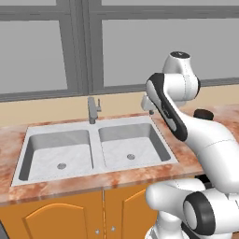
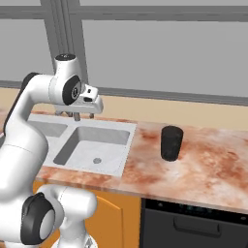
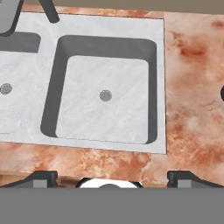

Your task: Turn on the sink faucet and place the jug under the water for a few seconds to fill it up.

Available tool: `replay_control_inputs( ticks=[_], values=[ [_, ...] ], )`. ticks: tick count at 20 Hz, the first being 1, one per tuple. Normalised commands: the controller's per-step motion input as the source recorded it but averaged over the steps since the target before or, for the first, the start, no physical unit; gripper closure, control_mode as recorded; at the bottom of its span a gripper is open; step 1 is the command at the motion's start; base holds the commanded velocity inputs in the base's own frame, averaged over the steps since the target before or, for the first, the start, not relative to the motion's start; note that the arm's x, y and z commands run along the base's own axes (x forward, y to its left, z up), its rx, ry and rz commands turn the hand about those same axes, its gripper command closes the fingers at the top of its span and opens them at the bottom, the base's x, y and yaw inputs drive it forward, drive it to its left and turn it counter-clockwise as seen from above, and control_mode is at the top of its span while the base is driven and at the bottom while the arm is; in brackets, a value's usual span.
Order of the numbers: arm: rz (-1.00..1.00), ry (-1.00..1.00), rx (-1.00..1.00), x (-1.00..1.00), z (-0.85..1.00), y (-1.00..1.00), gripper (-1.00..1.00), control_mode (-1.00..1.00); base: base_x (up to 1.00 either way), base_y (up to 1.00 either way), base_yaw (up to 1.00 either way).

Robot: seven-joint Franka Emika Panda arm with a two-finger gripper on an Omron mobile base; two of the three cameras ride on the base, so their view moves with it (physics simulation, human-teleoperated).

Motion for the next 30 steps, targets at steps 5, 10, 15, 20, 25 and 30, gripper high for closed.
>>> replay_control_inputs(
  ticks=[5,10,15,20,25,30],
  values=[
    [0.0,0.0,0.0,0.0,0.0,0.0,-1.0,1.0,0.12,0.03,0.0],
    [0.0,0.0,0.0,0.0,0.0,0.0,-1.0,1.0,0.13,0.0,0.0],
    [0.07,-0.19,0.0,0.26,-0.3,0.0,-1.0,-1.0,0.02,0.0,0.0],
    [0.29,-0.34,0.03,0.77,-0.56,0.0,-1.0,-1.0,0.0,0.0,0.0],
    [0.45,-0.34,0.1,0.95,-0.22,0.18,-1.0,-1.0,0.0,0.0,0.0],
    [0.45,-0.25,0.07,0.93,-0.09,0.27,-1.0,-1.0,0.0,0.0,0.0]
  ],
)
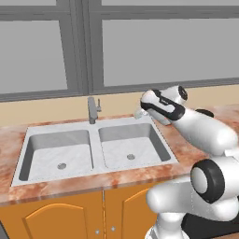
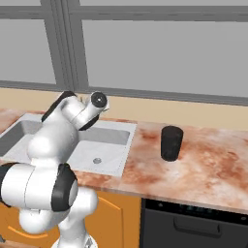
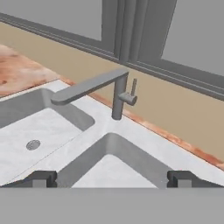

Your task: Turn on the sink faucet and place the jug under the water for a few seconds to fill it up.

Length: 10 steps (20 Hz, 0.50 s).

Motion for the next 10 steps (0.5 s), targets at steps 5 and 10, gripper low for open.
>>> replay_control_inputs(
  ticks=[5,10],
  values=[
    [0.52,-0.03,0.06,0.41,-0.21,0.03,-1.0,-1.0,0.0,0.0,0.0],
    [0.21,-0.01,0.03,0.36,-0.17,0.29,-1.0,-1.0,0.0,0.0,0.0]
  ],
)
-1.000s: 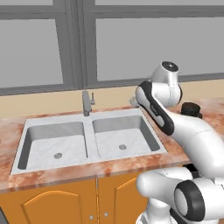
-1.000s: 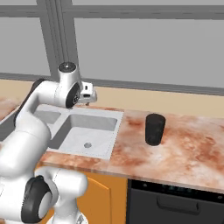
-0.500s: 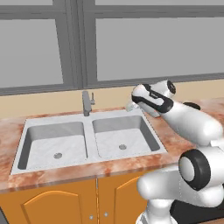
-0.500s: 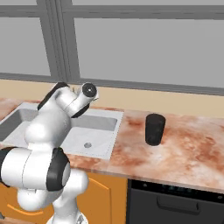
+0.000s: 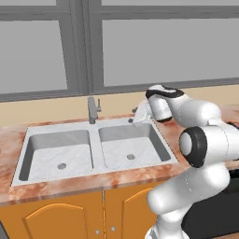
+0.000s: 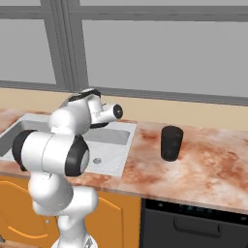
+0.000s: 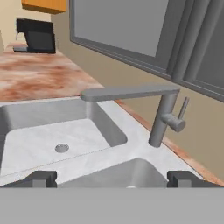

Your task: Turn on the sink faucet and place the jug under the water for a few seconds to fill it up.

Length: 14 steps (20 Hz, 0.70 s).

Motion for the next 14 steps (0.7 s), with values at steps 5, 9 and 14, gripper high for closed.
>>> replay_control_inputs(
  ticks=[5,9,14],
  values=[
    [0.0,-0.02,0.0,0.47,0.0,0.62,-1.0,-1.0,0.0,0.0,0.0],
    [0.0,-0.05,0.0,0.55,0.0,0.61,-1.0,-1.0,0.0,0.0,0.0],
    [0.0,-0.08,0.0,0.46,0.0,0.54,-1.0,-1.0,0.0,0.0,0.0]
  ],
)
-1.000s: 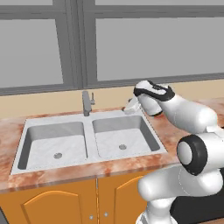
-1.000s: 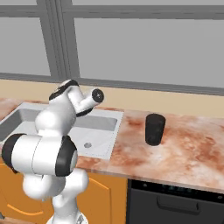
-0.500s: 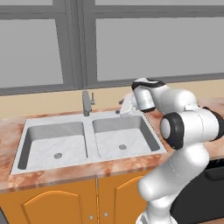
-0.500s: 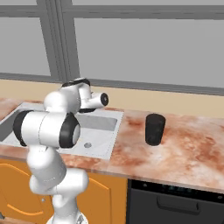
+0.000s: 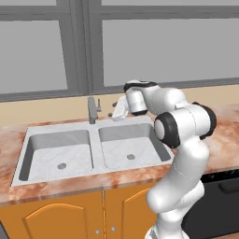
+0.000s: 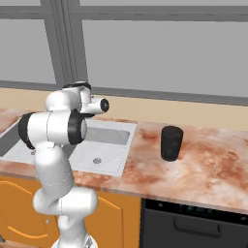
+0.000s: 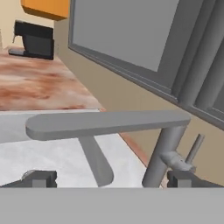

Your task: Turn on the sink faucet and place the jug under the water for a few seconds to fill it up.

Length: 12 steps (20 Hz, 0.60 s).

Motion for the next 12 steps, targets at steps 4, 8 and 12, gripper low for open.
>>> replay_control_inputs(
  ticks=[4,8,12],
  values=[
    [0.0,-0.09,0.0,0.54,0.0,0.37,-1.0,-1.0,0.0,0.0,0.0],
    [0.0,-0.14,0.0,0.51,-0.01,0.01,-1.0,-1.0,0.0,0.0,0.0],
    [0.0,-0.09,0.01,0.57,0.0,0.0,-1.0,-1.0,0.0,0.0,0.0]
  ],
)
